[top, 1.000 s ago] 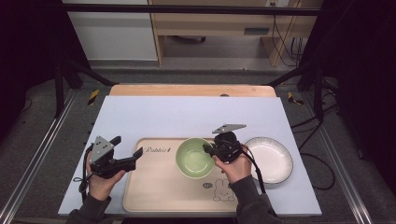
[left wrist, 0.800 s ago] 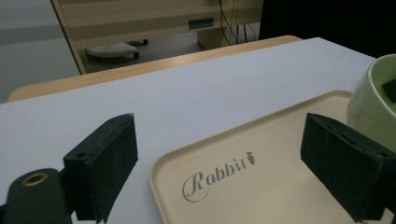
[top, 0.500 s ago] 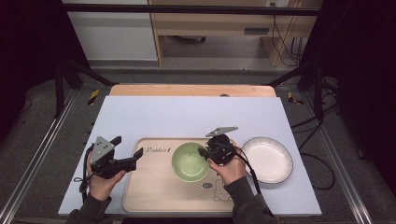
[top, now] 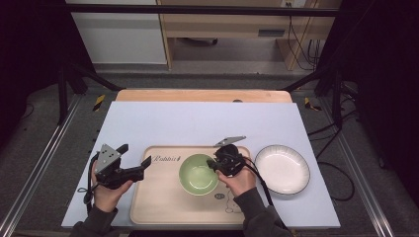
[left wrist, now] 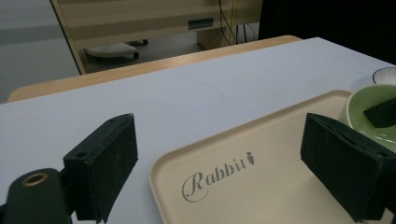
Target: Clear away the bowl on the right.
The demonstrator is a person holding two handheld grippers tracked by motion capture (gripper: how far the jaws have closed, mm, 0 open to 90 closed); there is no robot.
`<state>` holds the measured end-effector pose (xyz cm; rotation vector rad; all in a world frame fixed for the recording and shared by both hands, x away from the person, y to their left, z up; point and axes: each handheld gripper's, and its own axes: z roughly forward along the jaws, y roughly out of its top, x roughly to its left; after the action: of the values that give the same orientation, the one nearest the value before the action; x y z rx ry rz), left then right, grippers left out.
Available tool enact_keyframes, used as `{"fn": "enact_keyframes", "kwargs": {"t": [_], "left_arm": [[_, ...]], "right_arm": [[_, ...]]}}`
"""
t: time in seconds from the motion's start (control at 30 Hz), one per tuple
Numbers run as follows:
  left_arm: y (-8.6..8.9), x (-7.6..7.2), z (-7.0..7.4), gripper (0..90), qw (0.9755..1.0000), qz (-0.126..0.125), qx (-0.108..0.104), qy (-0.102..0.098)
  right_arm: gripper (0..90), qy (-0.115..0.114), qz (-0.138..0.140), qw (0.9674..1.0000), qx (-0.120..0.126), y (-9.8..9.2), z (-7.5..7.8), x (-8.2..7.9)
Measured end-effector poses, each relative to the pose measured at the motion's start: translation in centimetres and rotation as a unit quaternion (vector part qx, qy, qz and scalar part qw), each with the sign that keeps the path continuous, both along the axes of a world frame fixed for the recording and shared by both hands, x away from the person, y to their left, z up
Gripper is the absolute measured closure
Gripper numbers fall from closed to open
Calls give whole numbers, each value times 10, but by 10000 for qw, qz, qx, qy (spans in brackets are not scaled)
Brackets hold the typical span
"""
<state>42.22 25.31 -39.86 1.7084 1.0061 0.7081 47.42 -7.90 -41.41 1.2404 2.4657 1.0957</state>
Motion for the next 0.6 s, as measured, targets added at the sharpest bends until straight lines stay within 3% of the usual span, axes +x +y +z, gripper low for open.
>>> {"fn": "enact_keyframes", "kwargs": {"t": [0.17,0.6], "left_arm": [[0,0,0,106,10000,-5,16,0],[-1,0,0,106,10000,-8,21,1]], "right_arm": [[833,133,-11,9999,-38,4,-2,0],[833,199,139,9996,-133,11,-13,2]]}}
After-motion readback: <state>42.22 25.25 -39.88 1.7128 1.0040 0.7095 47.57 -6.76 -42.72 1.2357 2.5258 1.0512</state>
